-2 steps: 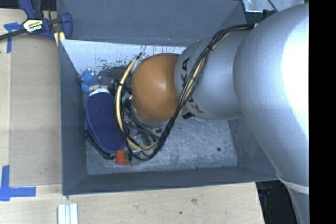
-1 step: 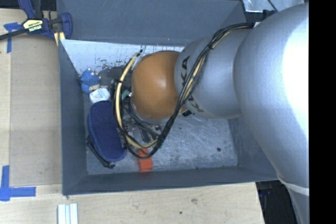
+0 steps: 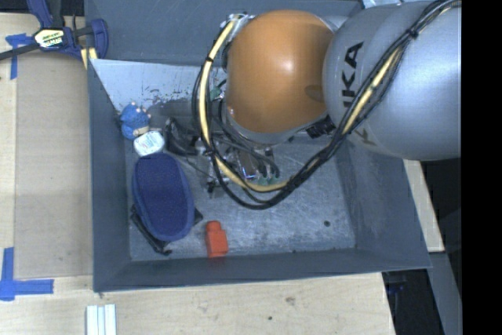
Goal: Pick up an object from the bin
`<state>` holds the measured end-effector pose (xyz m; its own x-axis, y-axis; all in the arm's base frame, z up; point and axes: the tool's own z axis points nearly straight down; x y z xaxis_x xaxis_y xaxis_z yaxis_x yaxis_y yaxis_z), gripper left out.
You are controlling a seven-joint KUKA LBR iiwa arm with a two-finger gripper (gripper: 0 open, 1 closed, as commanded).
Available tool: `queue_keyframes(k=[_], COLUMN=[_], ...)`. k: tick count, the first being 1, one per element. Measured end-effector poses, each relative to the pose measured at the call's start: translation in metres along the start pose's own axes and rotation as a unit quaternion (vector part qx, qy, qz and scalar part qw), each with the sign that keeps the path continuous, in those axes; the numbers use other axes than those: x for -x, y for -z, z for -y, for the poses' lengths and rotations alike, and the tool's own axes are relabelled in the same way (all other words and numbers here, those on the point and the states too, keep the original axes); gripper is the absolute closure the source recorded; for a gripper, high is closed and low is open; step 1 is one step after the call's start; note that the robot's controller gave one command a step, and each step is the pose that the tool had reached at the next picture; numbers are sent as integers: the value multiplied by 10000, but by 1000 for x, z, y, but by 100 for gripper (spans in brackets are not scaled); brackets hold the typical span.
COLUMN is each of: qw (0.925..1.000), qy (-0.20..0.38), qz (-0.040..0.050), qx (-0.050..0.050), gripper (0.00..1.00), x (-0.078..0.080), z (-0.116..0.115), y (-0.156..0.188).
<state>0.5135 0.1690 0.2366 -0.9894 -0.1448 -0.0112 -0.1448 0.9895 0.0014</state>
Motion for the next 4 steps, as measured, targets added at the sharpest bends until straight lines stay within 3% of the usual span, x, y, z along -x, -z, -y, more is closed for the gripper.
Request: queue_keyframes(k=[1,2,3,4], qw=[9910,9910,9994,9890], qy=[-1334,-1341,352,1476], qz=[-73,-49,-60,-53], qx=[-21,-14,-7,2], gripper=[100,0,0,0], x=[-7,-6,-2,-18], z=[2,2,6,-4], y=[-85,-83,-111,-116])
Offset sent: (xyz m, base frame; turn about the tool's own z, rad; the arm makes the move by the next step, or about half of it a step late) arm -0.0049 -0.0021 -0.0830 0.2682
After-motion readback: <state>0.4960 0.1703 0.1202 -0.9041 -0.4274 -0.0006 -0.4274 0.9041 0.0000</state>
